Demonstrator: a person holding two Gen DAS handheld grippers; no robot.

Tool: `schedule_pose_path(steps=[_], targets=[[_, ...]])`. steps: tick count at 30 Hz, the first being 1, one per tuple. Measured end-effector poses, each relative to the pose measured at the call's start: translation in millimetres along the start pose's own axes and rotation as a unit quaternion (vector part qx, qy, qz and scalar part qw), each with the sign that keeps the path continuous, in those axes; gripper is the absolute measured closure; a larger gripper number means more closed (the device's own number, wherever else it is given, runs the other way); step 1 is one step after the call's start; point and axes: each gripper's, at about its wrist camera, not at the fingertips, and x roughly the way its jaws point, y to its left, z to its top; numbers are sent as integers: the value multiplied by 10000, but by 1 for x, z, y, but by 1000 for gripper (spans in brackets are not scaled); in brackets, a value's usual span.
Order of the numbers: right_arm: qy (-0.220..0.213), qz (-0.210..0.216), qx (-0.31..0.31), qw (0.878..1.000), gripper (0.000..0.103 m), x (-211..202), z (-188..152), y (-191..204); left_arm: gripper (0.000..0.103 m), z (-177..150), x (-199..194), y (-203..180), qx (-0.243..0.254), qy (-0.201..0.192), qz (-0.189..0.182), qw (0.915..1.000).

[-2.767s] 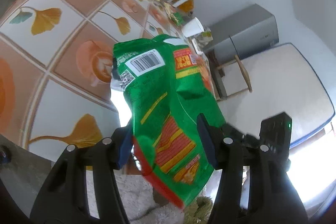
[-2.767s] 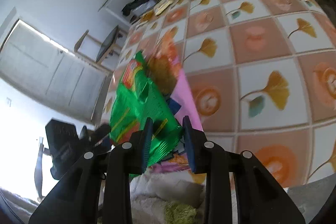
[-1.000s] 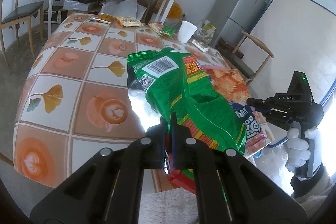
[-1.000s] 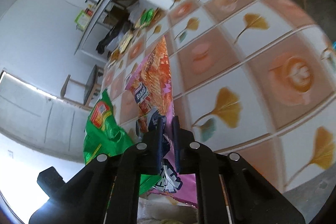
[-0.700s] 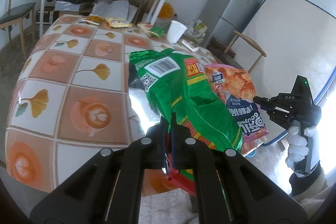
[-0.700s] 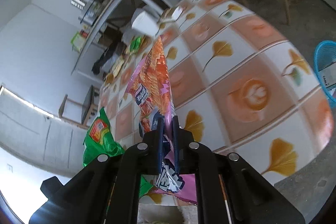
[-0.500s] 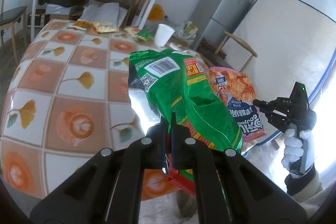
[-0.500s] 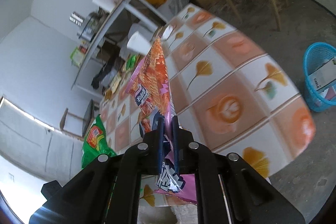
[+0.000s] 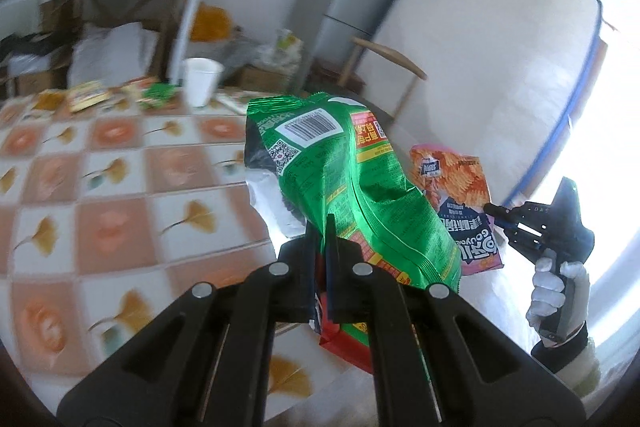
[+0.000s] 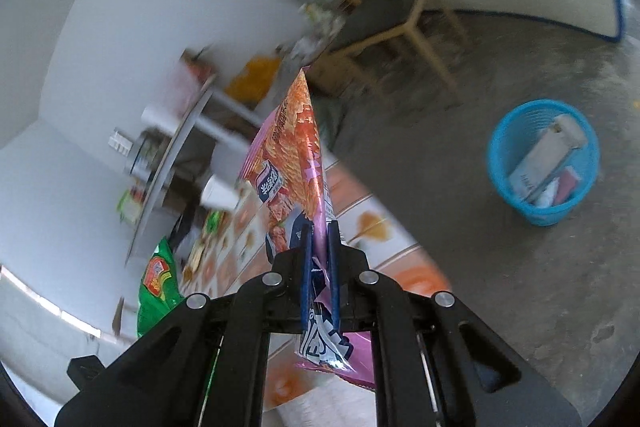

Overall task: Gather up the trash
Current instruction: 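Carry the green bag and orange chip bag in both tools over the wastebasket, then open both tools to drop the bags into the blue wastebasket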

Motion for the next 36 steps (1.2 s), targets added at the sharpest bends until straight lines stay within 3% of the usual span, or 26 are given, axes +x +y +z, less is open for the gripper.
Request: schedule_pose_path(steps=[6,11,16,17,22,29,32,36], targets=[[-634,-407,613,9953,95,-45,24,-68,101,25,60,-64,662,344,-388,9965],[-982,-868,997,9863,95,-66,38,-117,101,41,125,-121,1159,774,-495,9890],[-1136,-1380,1230,9762,95,-67,49,-167,101,44,201,-169,1504,1389,-477,9777],[-1136,-1474,1223,9749,95,-65,51,-173,101,42,225,-183,1670,1586,-423,9722],[-961,-1989,1058,9695,95,-28,68,-208,101,30,304,-223,2141,2076,-261,9541],[-477,-2374,878,9663,95,53,92,-252,101,13,380,-249,2330,2491,-176,9399],[-383,-2442,792,9657,95,82,103,-266,100,-3,423,-260,2426,2797,-85,9289],[-230,-2314,785,9694,91,114,118,-285,98,-19,472,-268,2182,3116,-232,9245]])
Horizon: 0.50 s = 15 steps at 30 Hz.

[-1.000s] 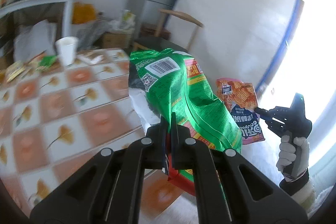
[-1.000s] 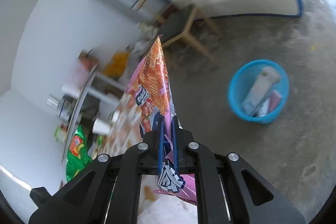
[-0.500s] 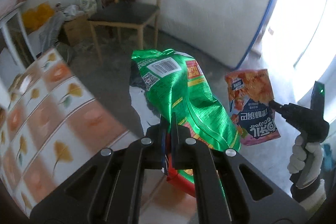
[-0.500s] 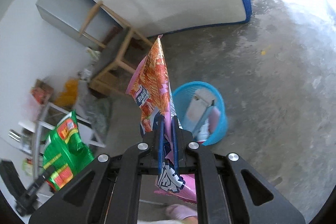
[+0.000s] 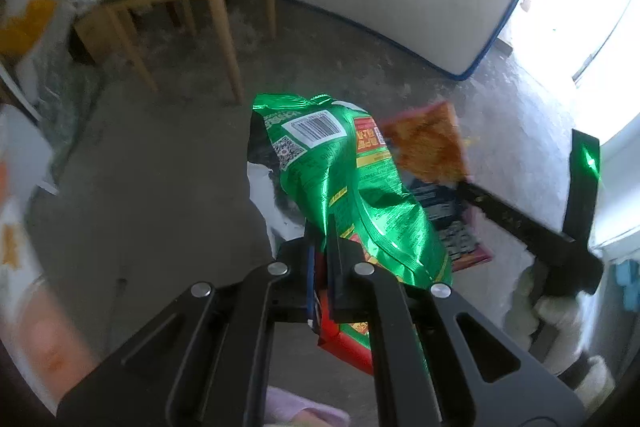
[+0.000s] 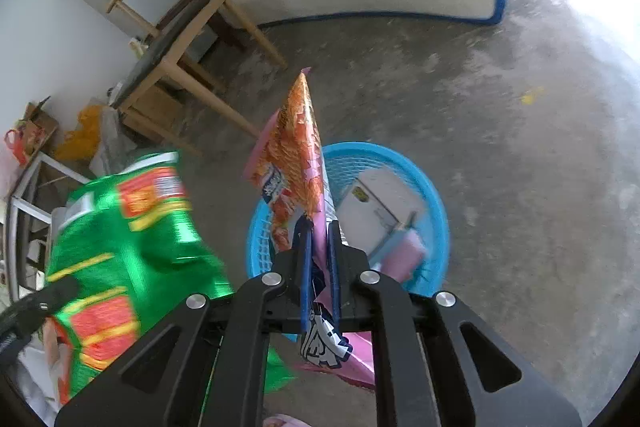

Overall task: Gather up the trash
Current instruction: 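Open both tools to drop the bags into the blue wastebasket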

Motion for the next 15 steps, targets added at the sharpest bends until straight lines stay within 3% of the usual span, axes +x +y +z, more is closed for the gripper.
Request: schedule_pose_path(steps=[2,3,5,9,15], targets=[[262,54,16,9996,83,23,7,-5,90,8,23,1,-118,125,-199,9997],[328,-16,22,9995,72,30,8,-8,75,10,35,0,-171,187,-219,9994],[408,-305,64,9987,62,41,10,-20,59,10,51,-4,-282,320,-114,9990],[302,-336,404,9982,62,31,7,-48,58,5,53,1,-566,406,-379,9969],[168,-490,303,9982,62,8,-7,-66,57,7,17,0,-492,62,-586,9970]])
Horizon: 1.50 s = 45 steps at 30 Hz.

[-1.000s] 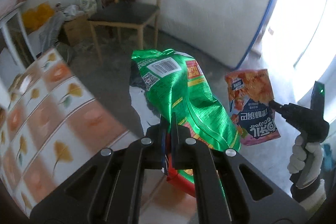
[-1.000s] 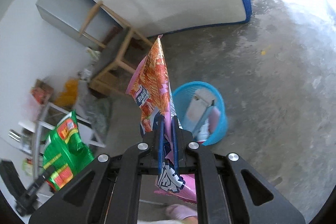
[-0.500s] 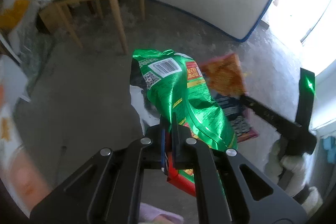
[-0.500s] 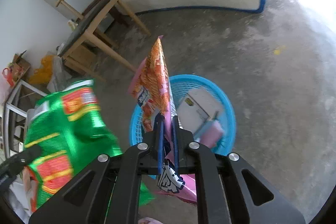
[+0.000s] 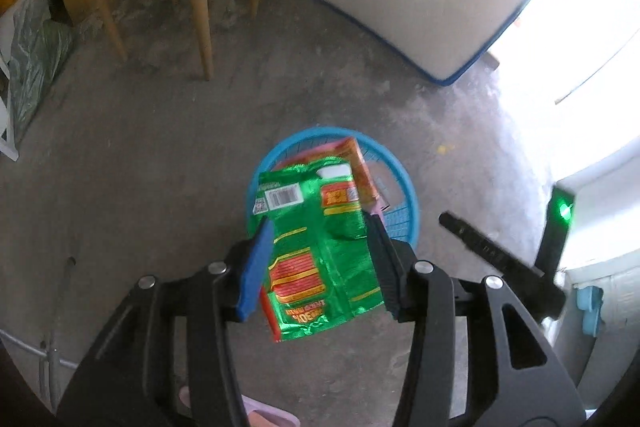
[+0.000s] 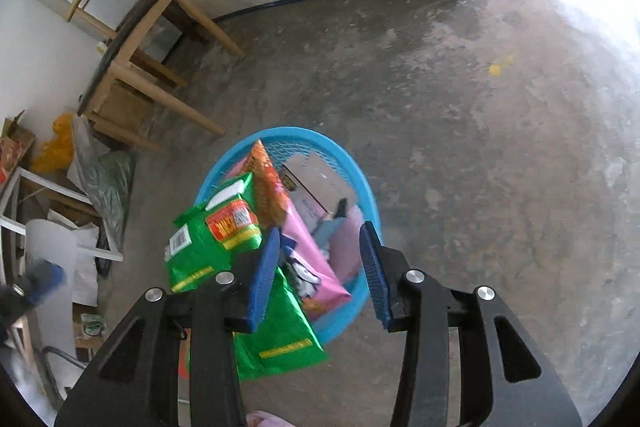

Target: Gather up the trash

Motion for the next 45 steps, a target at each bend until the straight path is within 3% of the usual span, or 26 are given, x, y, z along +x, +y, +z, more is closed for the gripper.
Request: schedule_pose_path(steps=[5,8,10,12,14,16,18,20,23,25,28,31,33,36,45], targets=[[-193,210,-51,9996,62,-41,-17,2,56,-5,-77,-6,238,-567,-201,9979],[-473,524,-280,9971,62,-87,-31,20,45,-25,-147,-7,445,-1070,-391,9925],[-669,642,-537,9942,56,-120,-42,36,38,-45,-185,-6,594,-1417,-287,9877],[-949,783,-877,9885,44,-163,-58,58,23,-77,-235,-5,671,-1797,-182,9813],[-1239,898,-1300,9796,36,-204,-78,81,18,-106,-272,1,597,-2069,-31,9765],[-1560,940,-1780,9670,26,-245,-105,106,12,-143,-310,11,330,-2366,301,9706],[-1913,824,-2101,9552,6,-274,-129,125,10,-171,-336,21,8,-2573,641,9642],[-2360,704,-2380,9395,6,-307,-159,146,8,-204,-362,35,-459,-2835,1112,9514],[-2640,751,-2906,9166,6,-337,-194,173,8,-250,-394,49,-1036,-3188,1884,9231],[-2690,836,-3193,9048,6,-352,-216,189,8,-281,-410,57,-1388,-3304,2256,9059],[-2597,774,-3582,8934,6,-360,-248,214,8,-315,-418,69,-1831,-3153,2442,8986],[-2316,284,-3966,8878,6,-349,-276,238,8,-348,-409,76,-2292,-2926,2776,8859],[-2049,185,-4140,8867,6,-340,-289,248,8,-361,-404,75,-2352,-2800,3029,8801],[-1870,339,-4177,8885,6,-343,-300,255,8,-379,-405,76,-2355,-2761,2994,8824],[-1735,620,-4029,8965,6,-347,-308,265,8,-383,-414,76,-2258,-2907,3183,8736]])
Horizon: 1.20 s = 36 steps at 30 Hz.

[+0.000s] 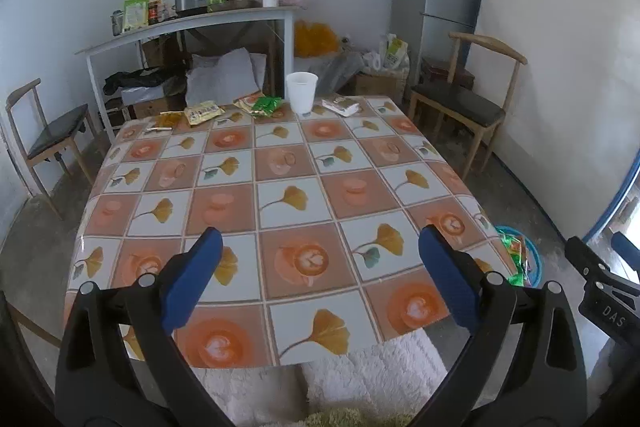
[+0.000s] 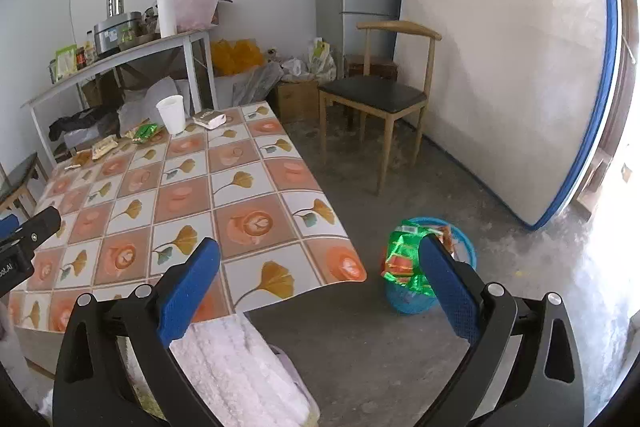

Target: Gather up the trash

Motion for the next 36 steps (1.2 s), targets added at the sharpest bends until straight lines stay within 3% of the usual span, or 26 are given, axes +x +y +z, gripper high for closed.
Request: schedule_pose_path(steps=[15,24,36], targets=[[319,-24,470,9984,6,20,-3,-31,8,3,19,-14,111,194,74,9997],[294,182,372,9987,6,20,-4,-15,8,3,14,5,-182,167,230,9994],[431,455,343,9974,6,21,-18,-1,8,-17,22,4,-315,598,396,9969]])
